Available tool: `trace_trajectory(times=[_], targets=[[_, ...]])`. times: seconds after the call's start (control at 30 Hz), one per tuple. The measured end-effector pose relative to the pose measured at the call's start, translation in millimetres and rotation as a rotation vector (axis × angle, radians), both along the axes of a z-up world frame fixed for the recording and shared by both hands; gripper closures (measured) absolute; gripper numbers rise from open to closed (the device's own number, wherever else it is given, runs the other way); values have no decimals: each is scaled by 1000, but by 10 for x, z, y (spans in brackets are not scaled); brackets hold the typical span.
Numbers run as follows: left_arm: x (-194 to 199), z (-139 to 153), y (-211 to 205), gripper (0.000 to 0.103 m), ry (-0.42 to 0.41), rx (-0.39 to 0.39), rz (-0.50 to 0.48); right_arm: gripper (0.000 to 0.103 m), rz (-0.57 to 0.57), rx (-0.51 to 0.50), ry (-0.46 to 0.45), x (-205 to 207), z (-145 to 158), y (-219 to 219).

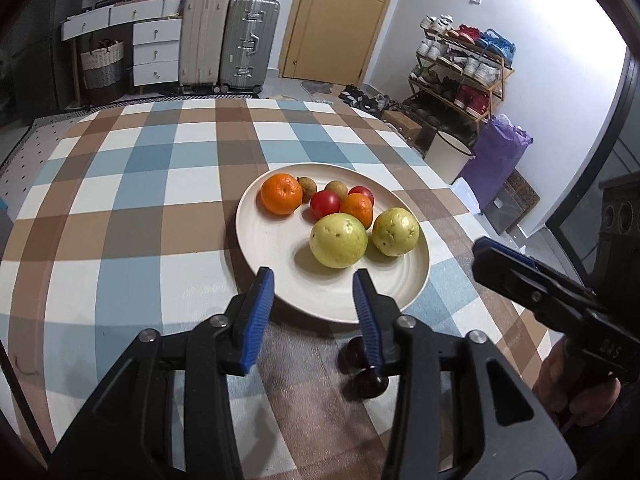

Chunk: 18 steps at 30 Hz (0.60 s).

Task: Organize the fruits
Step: 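Withdraw both grippers from the plate toward the two dark plums, then grasp one dark plum with the left gripper and lift it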

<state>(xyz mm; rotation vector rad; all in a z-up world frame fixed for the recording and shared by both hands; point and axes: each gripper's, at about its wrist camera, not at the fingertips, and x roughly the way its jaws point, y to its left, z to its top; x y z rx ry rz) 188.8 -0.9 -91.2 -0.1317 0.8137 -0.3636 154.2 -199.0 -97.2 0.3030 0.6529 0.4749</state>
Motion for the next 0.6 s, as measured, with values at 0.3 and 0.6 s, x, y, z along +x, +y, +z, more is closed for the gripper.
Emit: trace_trajectory(times=[0.3, 0.6], targets=[[-203, -9, -27, 45, -12, -3, 15, 34, -13, 9, -26, -264, 10, 12], [-389, -234, -136, 32, 53, 23, -11, 22, -50, 7, -33, -478, 54, -77]])
